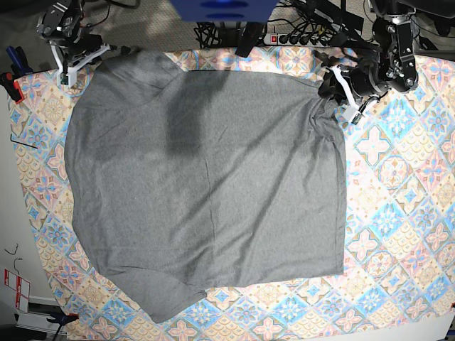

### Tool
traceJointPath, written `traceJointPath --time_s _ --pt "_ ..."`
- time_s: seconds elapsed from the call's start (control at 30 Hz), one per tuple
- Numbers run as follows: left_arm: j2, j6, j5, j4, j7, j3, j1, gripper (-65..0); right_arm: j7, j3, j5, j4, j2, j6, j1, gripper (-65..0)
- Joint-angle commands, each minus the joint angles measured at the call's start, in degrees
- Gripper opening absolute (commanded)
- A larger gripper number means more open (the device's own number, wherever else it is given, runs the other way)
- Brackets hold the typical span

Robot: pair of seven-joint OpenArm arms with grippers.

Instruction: Fold the T-shirt properly

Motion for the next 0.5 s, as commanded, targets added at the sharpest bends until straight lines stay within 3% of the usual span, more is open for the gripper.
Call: traceJointPath --time_s 0.0,0.33,0.47 --pt "-0.7 2.3 4.5 -0.3 2.8 -0.2 0.2 -62.6 0.9 -0.4 -0.5 1.9 0.1 0.6 0.2 -64.0" --pt "-0.7 2.3 4.5 -0.3 2.8 -0.2 0.3 -62.7 0.9 -4.6 -4.0 2.4 -1.2 0.6 0.3 -63.9" --pt "-0.7 2.3 4.5 -0.3 2.8 -0.2 0.3 -62.6 -0.3 -4.6 -8.9 2.6 -1.6 0.6 0.4 -64.1"
